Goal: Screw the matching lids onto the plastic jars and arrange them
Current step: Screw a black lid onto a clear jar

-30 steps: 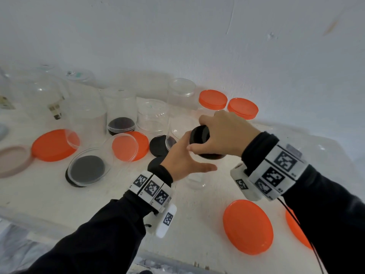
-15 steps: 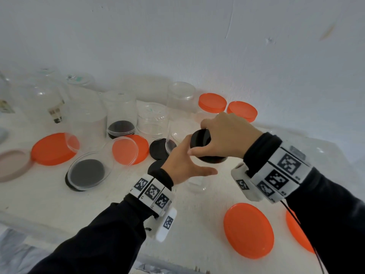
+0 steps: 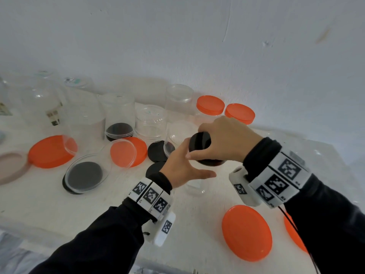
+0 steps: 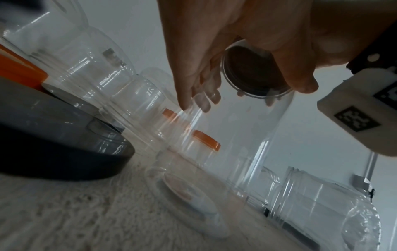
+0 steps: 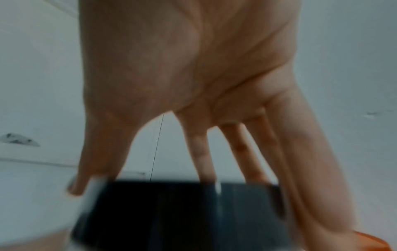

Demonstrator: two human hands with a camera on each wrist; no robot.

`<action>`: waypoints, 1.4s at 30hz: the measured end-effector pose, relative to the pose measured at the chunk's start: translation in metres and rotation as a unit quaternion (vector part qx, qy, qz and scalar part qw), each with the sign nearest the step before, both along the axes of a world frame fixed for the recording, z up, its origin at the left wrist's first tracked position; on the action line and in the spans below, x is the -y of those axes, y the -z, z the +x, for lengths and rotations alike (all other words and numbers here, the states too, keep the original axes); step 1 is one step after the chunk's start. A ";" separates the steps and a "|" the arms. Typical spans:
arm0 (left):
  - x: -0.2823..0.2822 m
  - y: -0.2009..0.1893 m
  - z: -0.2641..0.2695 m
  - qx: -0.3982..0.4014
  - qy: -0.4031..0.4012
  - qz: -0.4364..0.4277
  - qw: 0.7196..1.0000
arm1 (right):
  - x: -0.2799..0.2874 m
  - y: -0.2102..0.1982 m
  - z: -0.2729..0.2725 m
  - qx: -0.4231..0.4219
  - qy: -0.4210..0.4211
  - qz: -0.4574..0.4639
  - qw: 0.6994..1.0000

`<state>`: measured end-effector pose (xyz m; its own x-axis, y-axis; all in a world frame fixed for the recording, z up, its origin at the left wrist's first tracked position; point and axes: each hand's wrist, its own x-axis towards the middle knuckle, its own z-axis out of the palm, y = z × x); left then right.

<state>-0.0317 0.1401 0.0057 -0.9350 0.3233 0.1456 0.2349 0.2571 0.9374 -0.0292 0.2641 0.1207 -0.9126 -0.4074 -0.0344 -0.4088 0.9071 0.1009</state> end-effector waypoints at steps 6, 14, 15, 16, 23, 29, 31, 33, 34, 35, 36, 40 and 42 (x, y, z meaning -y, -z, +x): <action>-0.001 -0.002 0.002 -0.012 0.001 0.005 1.000 | -0.018 -0.014 -0.006 0.202 -0.068 -0.032 0.977; -0.004 -0.003 0.005 -0.002 -0.012 -0.004 1.000 | -0.007 0.000 0.004 -0.007 -0.018 -0.010 1.000; -0.004 -0.003 0.005 0.000 -0.011 -0.001 1.000 | -0.009 -0.001 0.004 0.010 -0.023 0.000 1.000; -0.003 -0.003 0.004 0.002 -0.008 0.004 1.000 | -0.011 -0.003 0.005 0.038 -0.034 0.004 0.999; -0.006 -0.002 0.007 -0.014 -0.029 0.002 0.999 | -0.011 0.001 0.006 0.032 -0.039 -0.045 0.998; -0.008 -0.001 0.010 -0.030 -0.042 -0.004 0.999 | -0.011 0.004 0.007 0.020 -0.035 -0.056 0.998; -0.007 -0.002 0.010 -0.029 -0.032 -0.005 0.999 | -0.011 0.003 0.008 0.026 -0.032 -0.057 0.998; -0.006 -0.004 0.009 -0.028 -0.011 -0.016 0.999 | -0.012 0.003 0.009 0.032 -0.027 -0.056 0.998; -0.005 -0.005 0.008 -0.026 0.003 -0.022 0.999 | -0.013 0.003 0.010 0.036 -0.024 -0.057 0.997; -0.004 -0.006 0.007 -0.023 0.021 -0.032 0.999 | -0.015 0.002 0.011 0.040 -0.018 -0.060 0.997; -0.002 -0.007 0.005 -0.018 0.044 -0.049 0.998 | -0.018 0.002 0.012 0.041 -0.010 -0.065 0.997; 0.012 -0.008 -0.001 -0.021 0.105 -0.124 0.987 | -0.040 0.001 0.019 0.045 0.030 -0.087 0.995; 0.018 -0.013 -0.006 -0.071 0.088 -0.123 0.986 | -0.056 -0.004 0.023 0.040 0.058 -0.111 0.991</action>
<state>-0.0375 0.1219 0.0185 -0.8373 0.5202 0.1679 0.4202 0.4160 0.8065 -0.0062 0.3204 0.1250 -0.9516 -0.3057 -0.0303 -0.2991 0.9445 -0.1359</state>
